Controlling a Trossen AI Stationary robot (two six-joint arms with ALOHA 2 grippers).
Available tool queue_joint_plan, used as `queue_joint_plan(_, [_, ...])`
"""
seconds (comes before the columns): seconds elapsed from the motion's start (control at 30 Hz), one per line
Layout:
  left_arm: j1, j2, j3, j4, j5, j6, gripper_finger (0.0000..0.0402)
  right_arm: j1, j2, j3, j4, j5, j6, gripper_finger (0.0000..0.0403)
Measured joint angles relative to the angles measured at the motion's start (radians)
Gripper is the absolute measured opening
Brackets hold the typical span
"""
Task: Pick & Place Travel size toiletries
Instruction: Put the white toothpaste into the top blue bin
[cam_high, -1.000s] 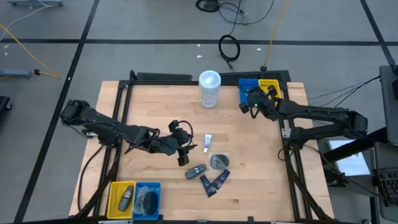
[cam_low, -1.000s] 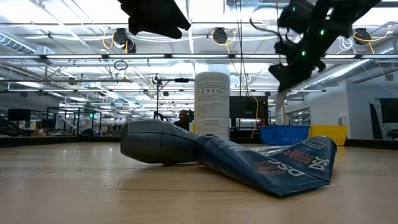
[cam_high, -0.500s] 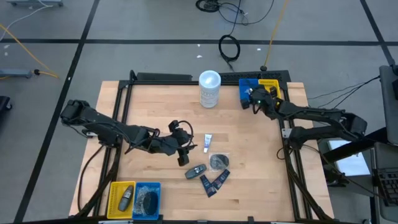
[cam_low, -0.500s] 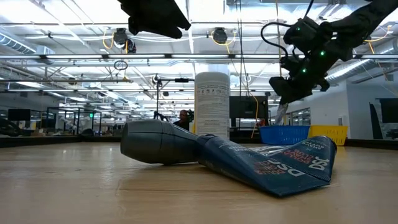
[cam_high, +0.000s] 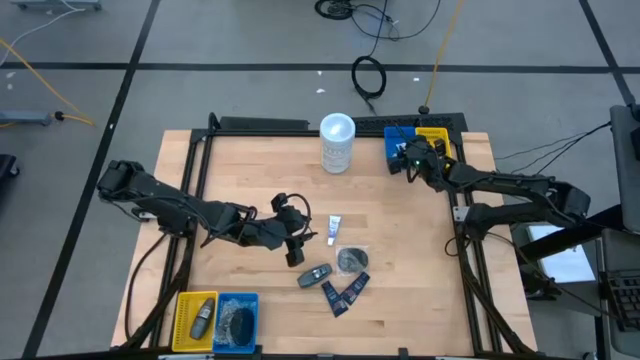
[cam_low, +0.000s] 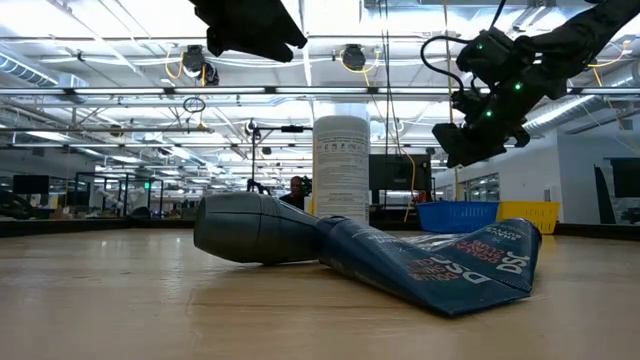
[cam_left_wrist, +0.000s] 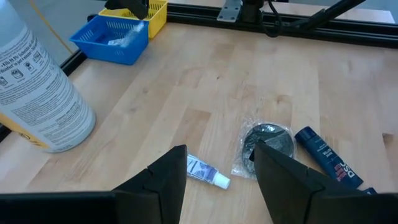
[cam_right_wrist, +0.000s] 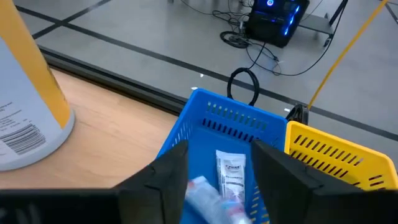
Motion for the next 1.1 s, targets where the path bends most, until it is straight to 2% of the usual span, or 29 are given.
queue_joint_plan(0.2, [0.0,0.001,0.0,0.005,0.0,-0.029,0.0182,0.002,0.0,0.0,0.001,-0.002,0.0,0.0168])
queue_joint_plan(0.33, [0.006,0.04,0.001,0.07,0.005,-0.056,0.0182,0.017,0.0,0.0,0.012,-0.006,0.0,0.0161])
queue_joint_plan(0.53, [0.038,0.165,0.001,0.177,0.041,-0.17,0.0182,0.055,-0.002,0.0,0.047,-0.037,-0.01,0.016])
queue_joint_plan(0.73, [0.075,0.292,0.001,0.193,0.082,-0.335,0.0182,0.094,-0.002,0.0,0.092,-0.055,-0.053,0.0159])
queue_joint_plan(0.9, [0.087,0.394,0.0,0.283,0.088,-0.403,0.0182,0.107,-0.002,0.0,0.115,-0.054,-0.056,0.0156])
queue_joint_plan(1.1, [0.104,0.473,0.0,0.368,0.142,-0.487,0.0182,0.107,-0.002,0.0,0.116,-0.054,-0.056,0.0155])
